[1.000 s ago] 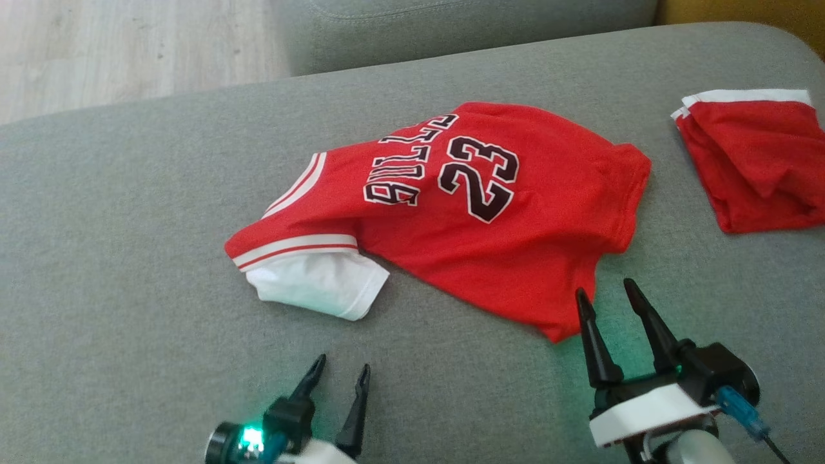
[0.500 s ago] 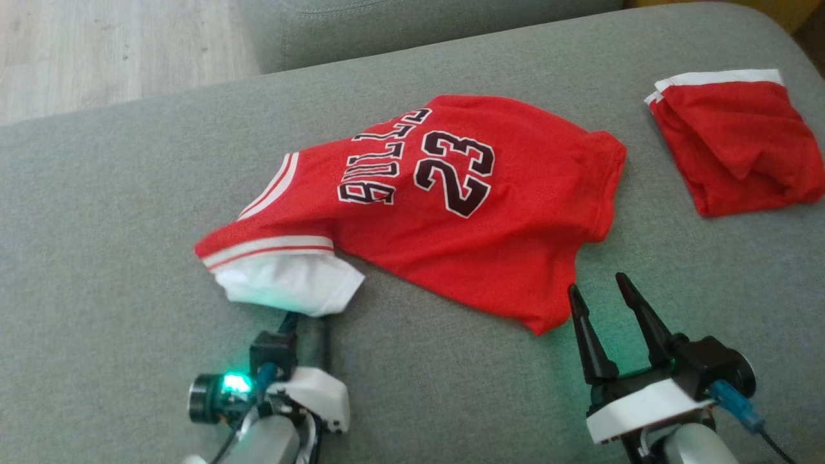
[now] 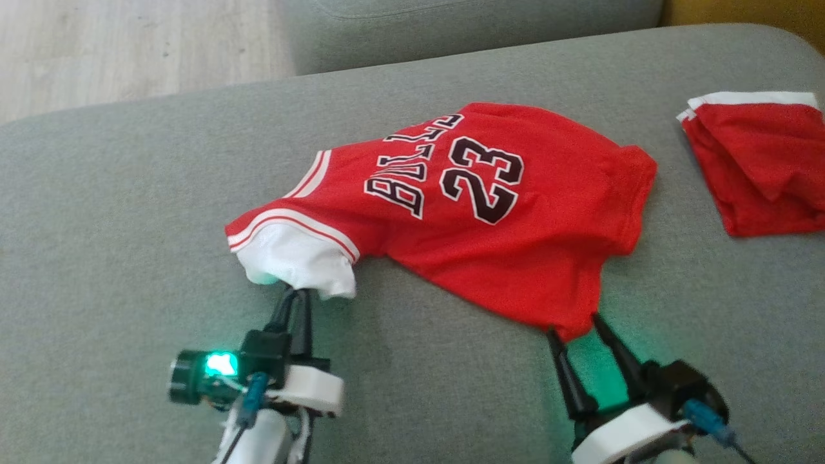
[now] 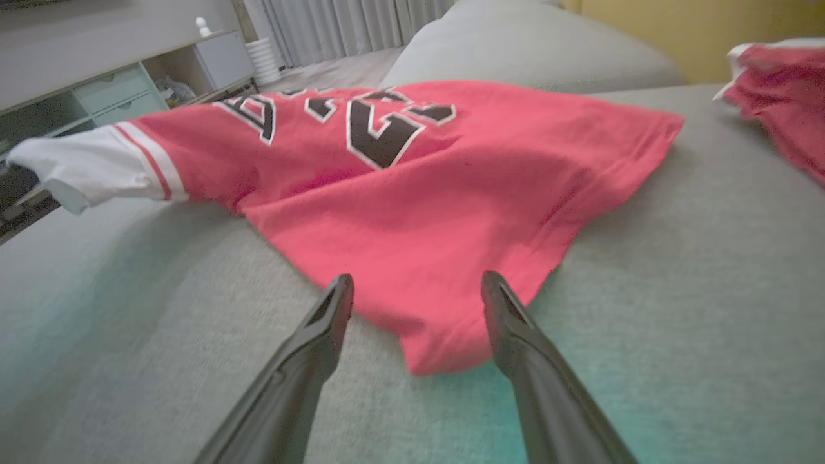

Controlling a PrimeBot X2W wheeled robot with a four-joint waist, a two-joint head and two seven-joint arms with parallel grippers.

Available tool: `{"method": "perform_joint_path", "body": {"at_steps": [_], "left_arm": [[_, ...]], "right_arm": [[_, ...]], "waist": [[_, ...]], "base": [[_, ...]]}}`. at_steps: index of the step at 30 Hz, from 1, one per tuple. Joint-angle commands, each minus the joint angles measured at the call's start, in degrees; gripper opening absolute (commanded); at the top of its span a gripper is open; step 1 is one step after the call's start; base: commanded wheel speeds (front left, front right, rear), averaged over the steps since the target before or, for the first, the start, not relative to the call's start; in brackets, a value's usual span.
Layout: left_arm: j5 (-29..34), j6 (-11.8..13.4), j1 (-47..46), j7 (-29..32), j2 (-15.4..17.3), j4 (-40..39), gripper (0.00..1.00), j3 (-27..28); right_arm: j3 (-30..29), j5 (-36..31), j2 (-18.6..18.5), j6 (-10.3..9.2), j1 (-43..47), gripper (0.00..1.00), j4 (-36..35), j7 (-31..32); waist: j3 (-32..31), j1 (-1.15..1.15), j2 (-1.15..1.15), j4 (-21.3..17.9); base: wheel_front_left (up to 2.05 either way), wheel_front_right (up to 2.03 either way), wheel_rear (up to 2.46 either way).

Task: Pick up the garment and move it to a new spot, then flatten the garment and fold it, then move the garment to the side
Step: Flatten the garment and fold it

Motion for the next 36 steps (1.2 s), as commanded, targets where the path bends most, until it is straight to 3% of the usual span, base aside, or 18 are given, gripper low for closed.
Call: {"method": "perform_joint_path", "body": {"at_steps": [1,6,13,17,19,20,21,29,36], "left_arm": [[1.48,0.61,-0.83,-0.55,1.96,-3.34,0.00,2.84],[3.32,1.17,-0.11,-0.55,4.20,-7.22,0.00,4.79],[4.01,1.08,-0.05,-0.55,5.21,-8.96,0.00,6.16],[4.21,0.87,-0.02,-0.55,5.14,-9.33,0.00,6.60],[4.32,0.71,0.07,-0.55,5.10,-9.37,0.00,6.76],[4.37,0.62,0.13,-0.55,5.11,-9.38,0.00,6.84],[4.44,0.53,0.20,-0.55,5.14,-9.42,0.00,6.91],[5.91,-0.55,0.20,-0.55,6.91,-11.78,0.00,7.46],[9.20,-3.56,-3.24,-0.55,12.11,-19.19,0.00,6.82]], "right_arm": [[2.93,0.95,-1.19,-0.04,0.11,1.00,0.18,-0.22],[3.69,1.35,-1.89,-0.04,-0.54,1.00,6.01,-0.22],[2.15,0.46,-0.85,-0.04,-2.21,0.97,8.58,-0.22],[2.07,0.91,-0.30,-0.04,-3.22,0.52,9.45,-0.22],[2.01,1.12,-0.13,-0.04,-3.65,0.41,9.89,-0.22],[2.01,1.18,-0.05,-0.04,-3.84,0.28,10.03,-0.22],[1.97,1.20,0.03,-0.04,-3.99,0.00,10.14,-0.22],[-3.25,-2.31,0.28,-0.04,-3.33,0.00,4.79,-0.22],[-12.69,-8.13,0.53,-0.04,-2.28,0.00,-13.34,-0.22]], "waist": [[-0.09,0.00,0.00,0.86],[0.33,0.00,0.00,1.84],[0.68,0.00,0.00,2.11],[0.39,0.00,0.00,2.13],[0.07,0.00,0.00,2.16],[-0.13,0.00,0.00,2.16],[-0.34,0.00,0.00,2.16],[-2.06,0.00,0.00,1.81],[-4.86,0.00,0.00,0.95]], "base": [[0.00,0.00,0.00],[0.00,0.00,0.00],[0.00,0.00,0.00],[0.00,0.00,0.00],[0.00,0.00,0.00],[0.00,0.00,0.00],[0.00,0.00,0.00],[0.00,0.00,0.00],[0.00,0.00,0.00]]}}
